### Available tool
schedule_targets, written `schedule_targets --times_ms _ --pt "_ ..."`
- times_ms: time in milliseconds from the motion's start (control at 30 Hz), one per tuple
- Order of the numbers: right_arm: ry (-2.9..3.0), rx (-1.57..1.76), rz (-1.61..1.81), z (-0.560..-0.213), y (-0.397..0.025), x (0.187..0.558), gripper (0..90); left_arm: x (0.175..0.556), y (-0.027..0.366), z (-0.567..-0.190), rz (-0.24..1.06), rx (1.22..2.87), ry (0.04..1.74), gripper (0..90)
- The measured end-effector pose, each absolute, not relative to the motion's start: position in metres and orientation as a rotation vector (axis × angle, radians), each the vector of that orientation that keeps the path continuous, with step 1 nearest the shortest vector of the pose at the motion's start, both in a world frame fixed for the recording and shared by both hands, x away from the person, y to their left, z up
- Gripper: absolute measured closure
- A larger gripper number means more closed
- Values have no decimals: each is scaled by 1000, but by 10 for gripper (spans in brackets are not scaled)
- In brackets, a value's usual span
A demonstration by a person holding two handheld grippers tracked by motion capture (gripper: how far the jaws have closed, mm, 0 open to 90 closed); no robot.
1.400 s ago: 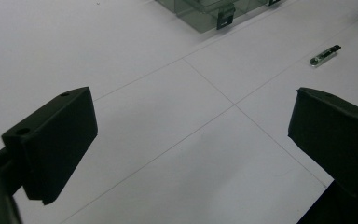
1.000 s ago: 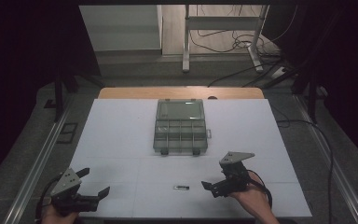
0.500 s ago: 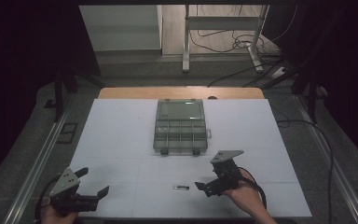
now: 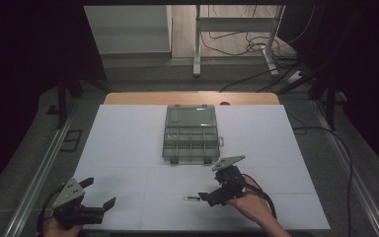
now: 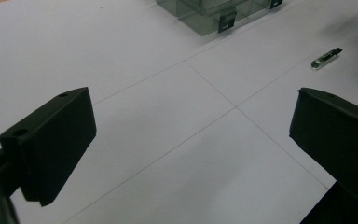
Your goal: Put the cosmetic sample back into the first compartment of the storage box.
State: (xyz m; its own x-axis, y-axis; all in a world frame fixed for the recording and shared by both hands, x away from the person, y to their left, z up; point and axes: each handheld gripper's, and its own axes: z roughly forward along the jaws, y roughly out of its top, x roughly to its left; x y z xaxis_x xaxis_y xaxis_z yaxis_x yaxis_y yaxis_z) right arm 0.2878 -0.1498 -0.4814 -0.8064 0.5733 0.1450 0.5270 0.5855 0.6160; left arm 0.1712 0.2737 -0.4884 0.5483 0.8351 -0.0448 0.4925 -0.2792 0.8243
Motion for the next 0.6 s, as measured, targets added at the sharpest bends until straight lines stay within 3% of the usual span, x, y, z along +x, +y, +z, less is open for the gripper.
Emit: schedule_targets --times_ms 400,600 --pt "2786 891 952 -486 -136 285 4 171 273 -488 509 1945 1065 11" --pt "2802 862 935 -486 -126 286 92 171 273 -488 511 1956 1053 12"
